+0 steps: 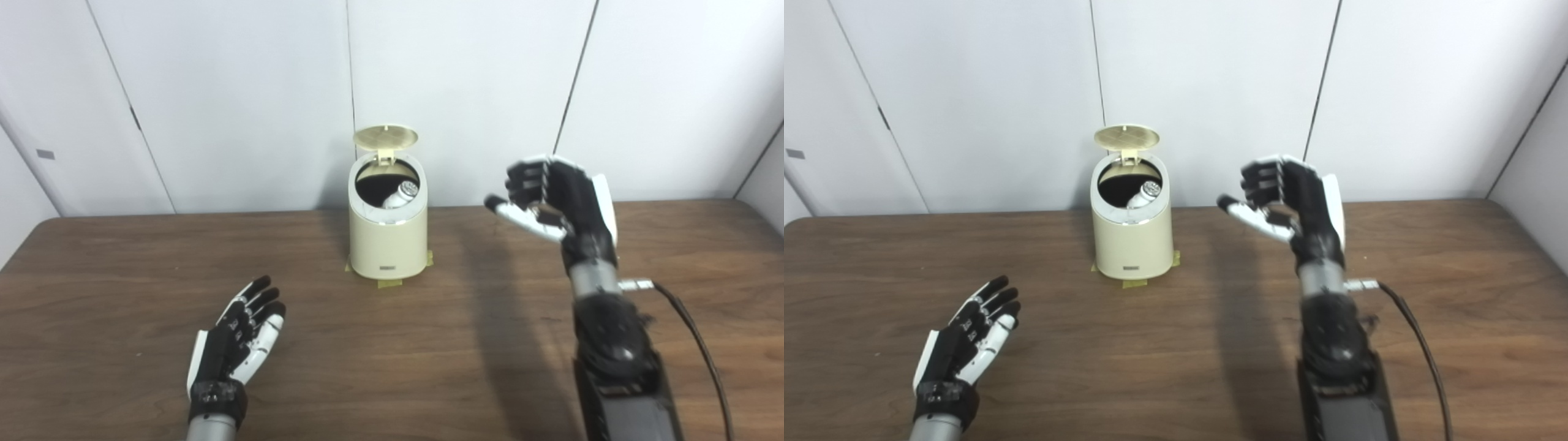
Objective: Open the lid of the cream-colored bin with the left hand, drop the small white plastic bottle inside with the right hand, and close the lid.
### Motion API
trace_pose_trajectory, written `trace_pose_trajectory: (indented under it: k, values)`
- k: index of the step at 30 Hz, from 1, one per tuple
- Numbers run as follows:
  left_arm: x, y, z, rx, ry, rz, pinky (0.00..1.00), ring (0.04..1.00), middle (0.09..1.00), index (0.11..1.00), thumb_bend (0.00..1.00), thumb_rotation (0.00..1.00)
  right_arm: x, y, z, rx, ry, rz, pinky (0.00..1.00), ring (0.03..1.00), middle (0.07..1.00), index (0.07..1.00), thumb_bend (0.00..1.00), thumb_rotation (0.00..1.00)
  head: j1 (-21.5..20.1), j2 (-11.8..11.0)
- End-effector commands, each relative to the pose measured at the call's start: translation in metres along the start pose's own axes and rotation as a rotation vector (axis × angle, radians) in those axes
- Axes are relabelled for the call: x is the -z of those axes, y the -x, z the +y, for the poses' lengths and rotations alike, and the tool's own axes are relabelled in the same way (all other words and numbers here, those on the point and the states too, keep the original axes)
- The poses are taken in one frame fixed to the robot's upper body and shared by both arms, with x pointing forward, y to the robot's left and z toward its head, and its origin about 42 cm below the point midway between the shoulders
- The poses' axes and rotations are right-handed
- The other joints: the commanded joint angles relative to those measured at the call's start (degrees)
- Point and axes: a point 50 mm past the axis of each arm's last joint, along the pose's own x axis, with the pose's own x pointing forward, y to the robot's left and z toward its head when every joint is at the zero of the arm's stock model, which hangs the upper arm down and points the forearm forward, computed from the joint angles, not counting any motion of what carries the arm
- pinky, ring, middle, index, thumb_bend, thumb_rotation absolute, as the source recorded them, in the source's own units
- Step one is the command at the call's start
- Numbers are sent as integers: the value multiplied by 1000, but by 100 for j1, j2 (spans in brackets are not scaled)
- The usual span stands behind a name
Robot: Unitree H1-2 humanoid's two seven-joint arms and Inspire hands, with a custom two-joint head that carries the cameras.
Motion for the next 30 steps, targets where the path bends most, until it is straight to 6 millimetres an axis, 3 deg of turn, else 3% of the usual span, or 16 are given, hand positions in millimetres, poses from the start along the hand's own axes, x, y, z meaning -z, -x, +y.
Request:
trace_pose_trajectory:
  k: [1, 2, 4, 5, 9, 11, 14, 18, 25, 30]
  values:
    - [-28, -11, -3, 40, -14, -80, 840, 835, 841, 859, 418, 412, -12, 4, -5, -52, -15, -34, 425, 484, 495, 510, 518, 3, 12, -19]
    - [-32, -15, -3, 60, -26, -81, 846, 838, 845, 857, 408, 431, -7, 11, -8, -75, -8, -15, 452, 520, 494, 505, 519, 4, 12, -19]
    - [-40, -22, -1, 95, -49, -83, 875, 853, 863, 866, 379, 468, 1, 25, -10, -110, -5, 24, 507, 589, 625, 499, 508, 117, 12, -40]
    - [-43, -25, 0, 106, -57, -83, 883, 863, 875, 868, 374, 482, 4, 30, -10, -119, -4, 38, 558, 649, 692, 635, 560, 298, 9, -44]
    - [-57, -39, 2, 130, -123, -107, 974, 912, 897, 865, 414, 556, 19, 53, -10, -169, -45, 99, 677, 788, 827, 809, 607, 598, 11, -60]
    - [-63, -45, 1, 135, -136, -125, 967, 912, 898, 865, 418, 558, 25, 62, -10, -181, -52, 101, 685, 800, 839, 820, 602, 628, 23, -69]
    - [-73, -54, -2, 149, -134, -155, 890, 903, 897, 862, 459, 571, 35, 79, -9, -190, -95, 125, 745, 856, 888, 866, 571, 783, 49, -84]
    - [-89, -69, -11, 184, -131, -200, 931, 918, 913, 884, 458, 583, 48, 98, -8, -171, -162, 169, 831, 910, 915, 902, 569, 956, 74, -111]
    - [-109, -94, -19, 217, -170, -236, 909, 909, 904, 891, 461, 583, 61, 118, -7, -153, -212, 196, 882, 940, 933, 915, 588, 1000, 130, -153]
    - [-128, -116, -27, 256, -191, -266, 914, 911, 907, 908, 481, 683, 68, 125, -8, -146, -239, 188, 902, 948, 935, 910, 609, 1000, 172, -235]
